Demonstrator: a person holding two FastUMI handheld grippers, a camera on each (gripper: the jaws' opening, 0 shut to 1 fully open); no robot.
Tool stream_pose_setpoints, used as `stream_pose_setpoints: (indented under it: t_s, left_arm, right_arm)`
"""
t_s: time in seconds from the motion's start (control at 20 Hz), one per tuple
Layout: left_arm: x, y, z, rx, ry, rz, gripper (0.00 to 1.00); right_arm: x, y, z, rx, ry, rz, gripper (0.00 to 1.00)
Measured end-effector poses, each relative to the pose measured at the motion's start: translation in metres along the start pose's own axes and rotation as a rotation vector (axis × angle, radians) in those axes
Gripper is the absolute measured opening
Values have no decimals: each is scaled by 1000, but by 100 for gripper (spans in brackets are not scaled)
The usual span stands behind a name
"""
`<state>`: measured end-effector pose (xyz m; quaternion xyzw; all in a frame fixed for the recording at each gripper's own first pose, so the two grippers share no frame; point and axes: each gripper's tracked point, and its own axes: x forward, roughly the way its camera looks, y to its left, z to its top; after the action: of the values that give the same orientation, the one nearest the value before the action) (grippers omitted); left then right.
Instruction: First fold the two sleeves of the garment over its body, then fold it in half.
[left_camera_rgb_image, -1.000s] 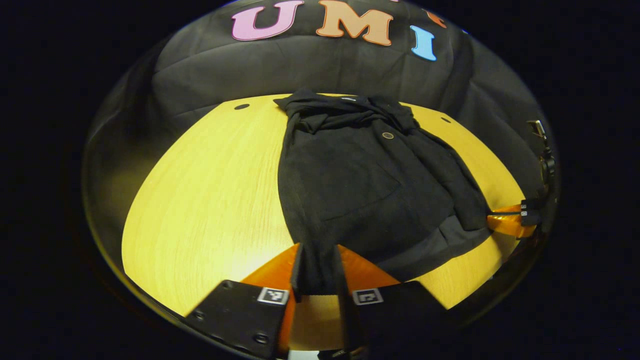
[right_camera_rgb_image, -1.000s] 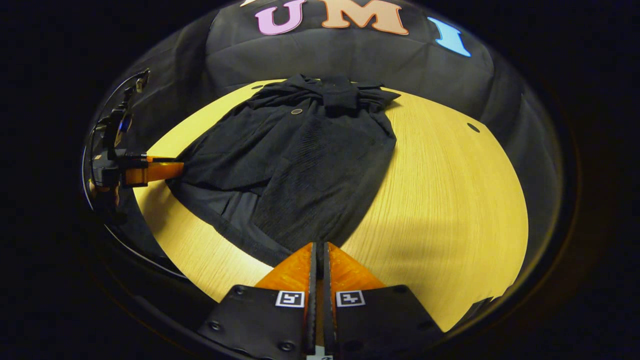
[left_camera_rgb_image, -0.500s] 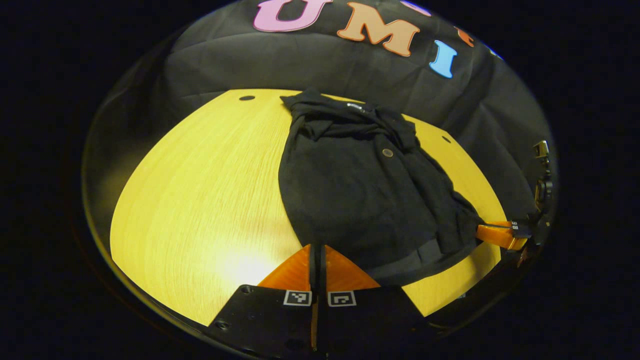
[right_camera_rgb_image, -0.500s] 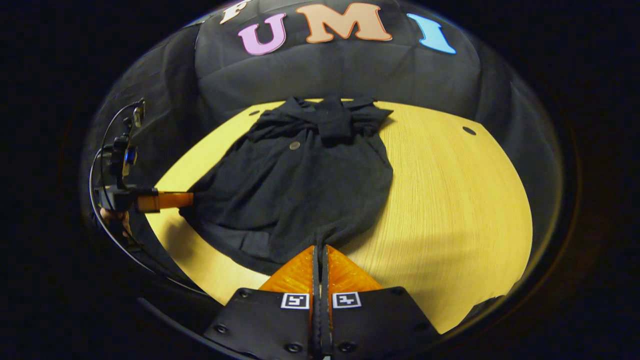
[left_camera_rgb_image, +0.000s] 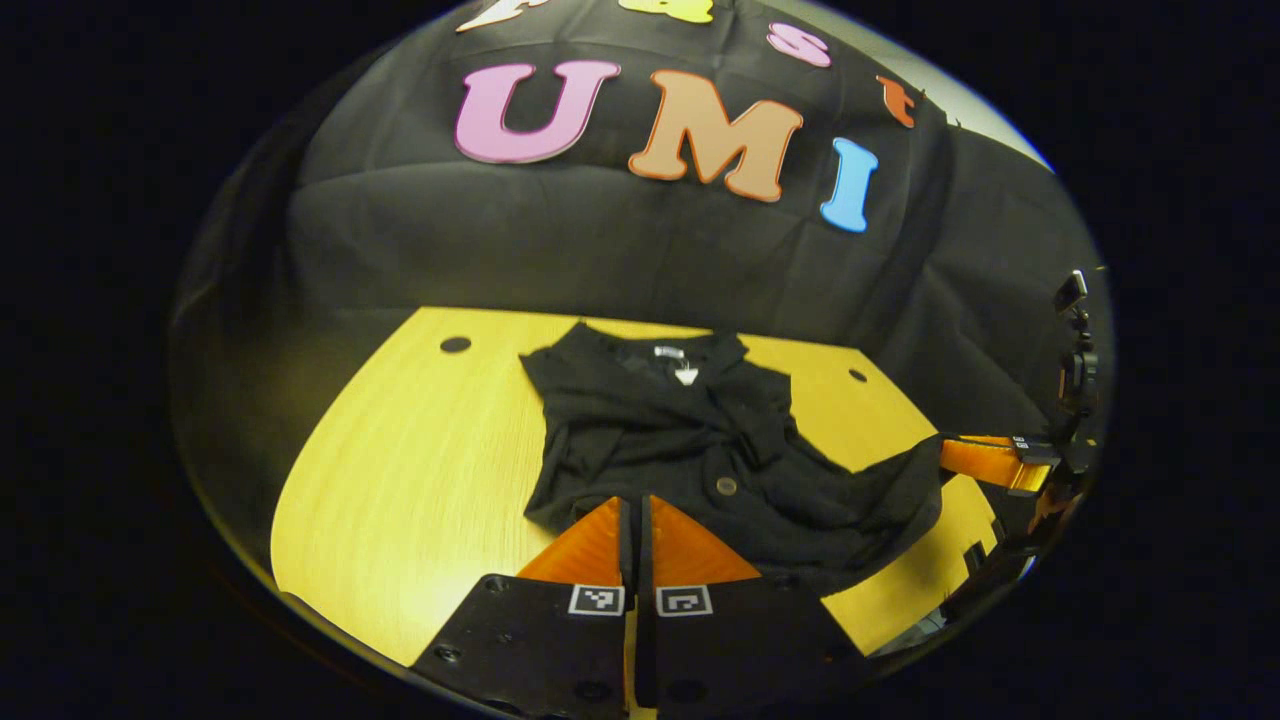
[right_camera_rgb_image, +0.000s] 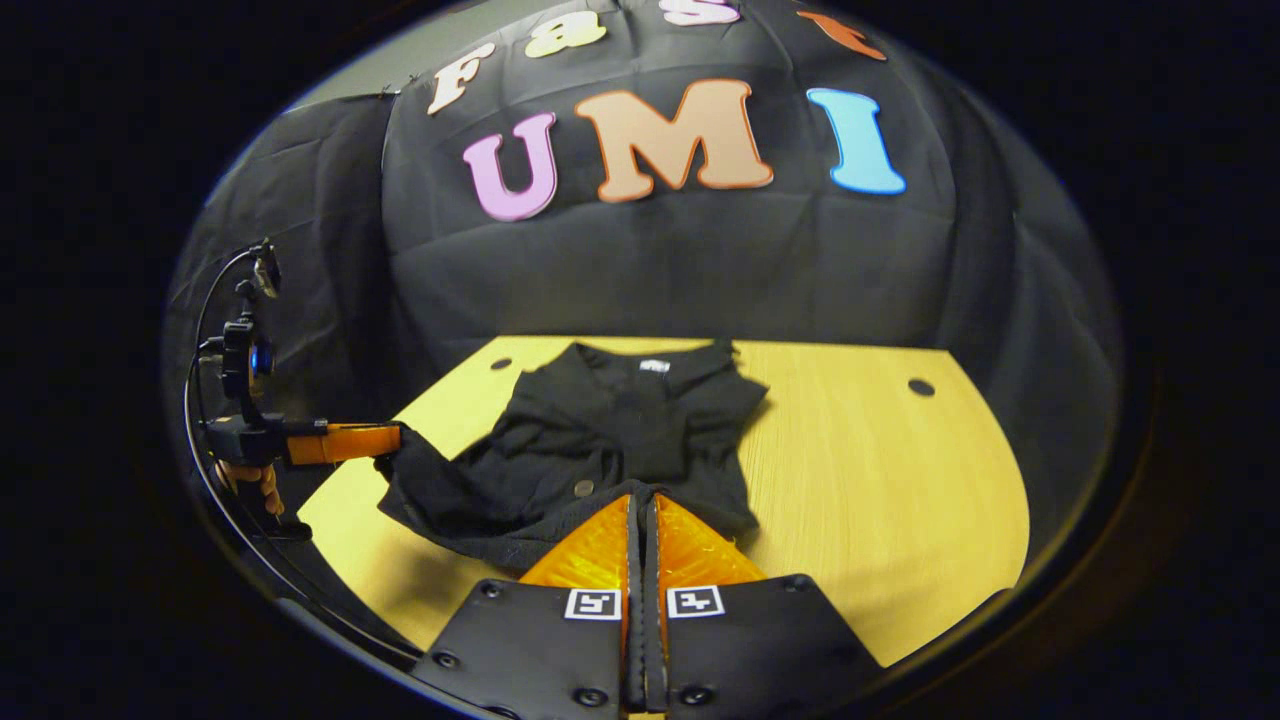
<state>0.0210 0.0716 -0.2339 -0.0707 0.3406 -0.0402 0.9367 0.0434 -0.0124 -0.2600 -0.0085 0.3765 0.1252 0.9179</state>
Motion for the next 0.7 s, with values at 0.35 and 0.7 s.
stream_pose_setpoints:
  t_s: [0.35, 0.7]
  left_arm:
    - [55, 18, 96, 67, -139, 8, 0]
    - [133, 36, 140, 92, -143, 38, 0]
  right_arm:
    - [60, -21, 111, -41, -151, -42, 2]
    - [137, -45, 179, -53, -200, -70, 2]
